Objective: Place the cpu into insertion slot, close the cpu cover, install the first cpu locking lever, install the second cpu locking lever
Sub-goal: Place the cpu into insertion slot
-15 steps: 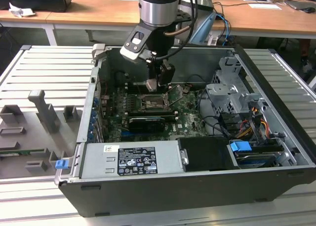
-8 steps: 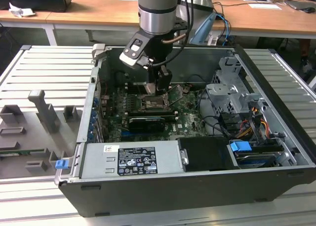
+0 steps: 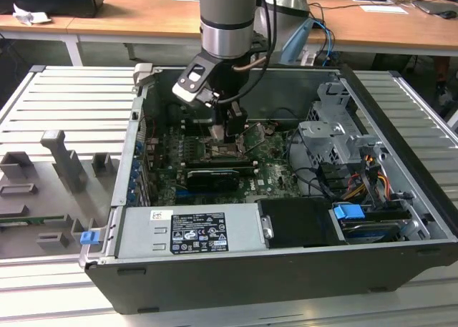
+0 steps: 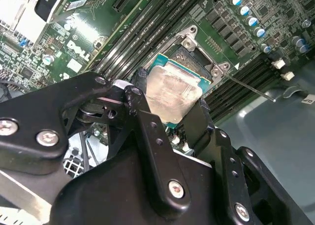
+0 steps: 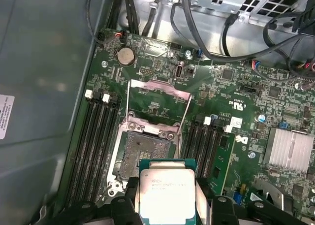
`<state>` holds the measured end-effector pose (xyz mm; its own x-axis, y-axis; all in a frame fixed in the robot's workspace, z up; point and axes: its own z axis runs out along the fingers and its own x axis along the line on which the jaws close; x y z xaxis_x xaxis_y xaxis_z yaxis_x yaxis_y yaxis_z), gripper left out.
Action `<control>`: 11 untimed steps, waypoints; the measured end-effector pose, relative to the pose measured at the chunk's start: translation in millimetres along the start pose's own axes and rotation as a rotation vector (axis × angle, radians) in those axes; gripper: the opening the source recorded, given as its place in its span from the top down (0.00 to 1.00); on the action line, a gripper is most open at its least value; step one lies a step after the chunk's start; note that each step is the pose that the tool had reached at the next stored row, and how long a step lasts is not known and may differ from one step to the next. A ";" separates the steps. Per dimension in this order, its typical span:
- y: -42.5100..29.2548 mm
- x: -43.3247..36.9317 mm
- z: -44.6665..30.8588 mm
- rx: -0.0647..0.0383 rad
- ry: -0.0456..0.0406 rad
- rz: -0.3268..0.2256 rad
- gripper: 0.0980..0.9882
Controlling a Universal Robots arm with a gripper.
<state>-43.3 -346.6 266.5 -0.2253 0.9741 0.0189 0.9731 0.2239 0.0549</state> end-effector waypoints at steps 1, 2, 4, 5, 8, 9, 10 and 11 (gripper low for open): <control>0.0 0.0 0.3 0.000 -0.0002 0.001 0.51; 0.0 0.0 0.4 0.000 -0.0005 0.004 0.51; 0.0 0.0 1.2 0.000 -0.0006 0.011 0.51; -0.1 0.0 1.6 0.000 -0.0012 0.021 0.51; -0.3 0.0 4.0 -0.001 -0.0041 0.074 0.51; -0.4 0.0 5.4 -0.002 -0.0051 0.091 0.51; -0.5 0.0 7.0 -0.002 -0.0057 0.100 0.51; -0.5 -0.1 8.7 -0.002 -0.0063 0.106 0.51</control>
<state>-43.4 -346.5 257.8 -0.1209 0.9925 0.0184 0.9913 0.1198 0.0548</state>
